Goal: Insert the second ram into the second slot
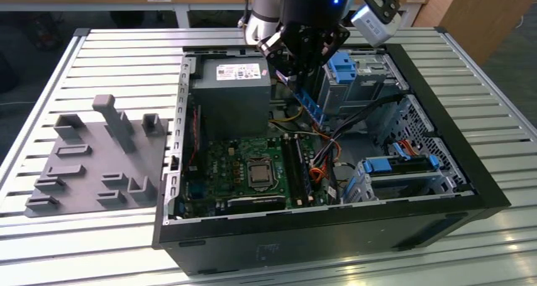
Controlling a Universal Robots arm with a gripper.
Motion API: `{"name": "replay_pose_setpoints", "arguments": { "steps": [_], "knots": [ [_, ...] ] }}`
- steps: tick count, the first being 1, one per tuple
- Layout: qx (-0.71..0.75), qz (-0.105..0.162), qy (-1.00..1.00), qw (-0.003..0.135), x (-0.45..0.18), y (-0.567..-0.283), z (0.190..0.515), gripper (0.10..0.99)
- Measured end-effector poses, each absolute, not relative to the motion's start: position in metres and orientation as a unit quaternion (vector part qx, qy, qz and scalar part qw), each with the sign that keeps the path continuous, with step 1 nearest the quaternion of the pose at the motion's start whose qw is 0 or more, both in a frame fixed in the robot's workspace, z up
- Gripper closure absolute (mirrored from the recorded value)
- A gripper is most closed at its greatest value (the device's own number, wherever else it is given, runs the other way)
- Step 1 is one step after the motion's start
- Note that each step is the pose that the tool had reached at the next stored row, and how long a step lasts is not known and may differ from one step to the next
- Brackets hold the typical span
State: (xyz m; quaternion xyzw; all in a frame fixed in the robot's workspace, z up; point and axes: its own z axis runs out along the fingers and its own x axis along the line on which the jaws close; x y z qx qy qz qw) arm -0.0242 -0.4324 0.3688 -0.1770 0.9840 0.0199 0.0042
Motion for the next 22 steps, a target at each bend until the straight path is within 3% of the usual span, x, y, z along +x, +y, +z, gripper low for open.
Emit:
{"name": "replay_pose_setpoints", "arguments": {
  "steps": [22],
  "knots": [
    [-0.137,0.02,0.99,0.005,-0.0242,-0.4324,0.3688,0.949]
  ]
}}
